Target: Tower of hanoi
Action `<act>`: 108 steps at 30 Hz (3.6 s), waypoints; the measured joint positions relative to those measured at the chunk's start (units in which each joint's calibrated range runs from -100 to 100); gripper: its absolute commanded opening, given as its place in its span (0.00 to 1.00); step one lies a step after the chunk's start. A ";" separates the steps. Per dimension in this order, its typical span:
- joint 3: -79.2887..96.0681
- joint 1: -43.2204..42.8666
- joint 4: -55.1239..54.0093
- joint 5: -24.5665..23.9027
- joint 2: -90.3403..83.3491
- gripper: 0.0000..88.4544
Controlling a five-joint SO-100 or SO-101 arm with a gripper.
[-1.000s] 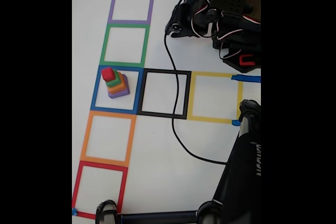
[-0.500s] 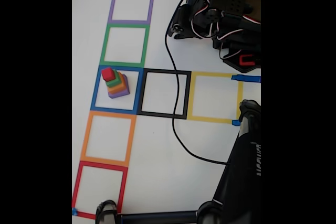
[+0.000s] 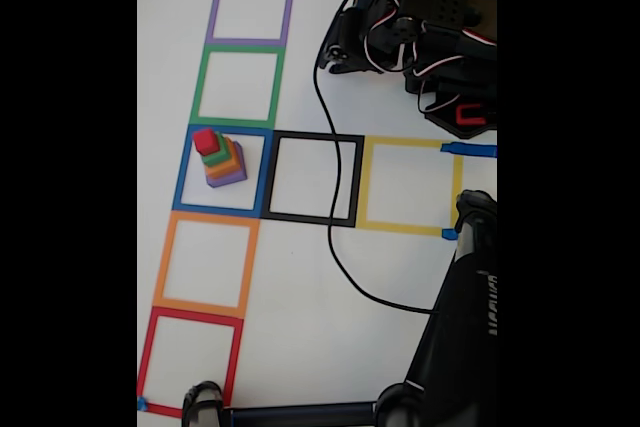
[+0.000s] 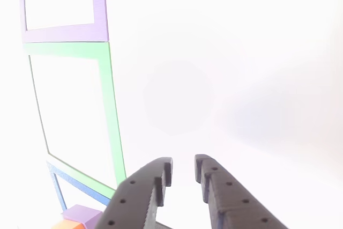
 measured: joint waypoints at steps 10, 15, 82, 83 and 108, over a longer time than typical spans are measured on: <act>0.18 0.00 -0.89 4.50 0.00 0.04; 0.62 0.00 -2.10 5.58 0.00 0.02; 1.06 0.00 -3.71 5.58 0.00 0.02; 1.06 0.00 -3.71 5.58 0.00 0.02; 1.06 0.00 -3.71 5.58 0.00 0.02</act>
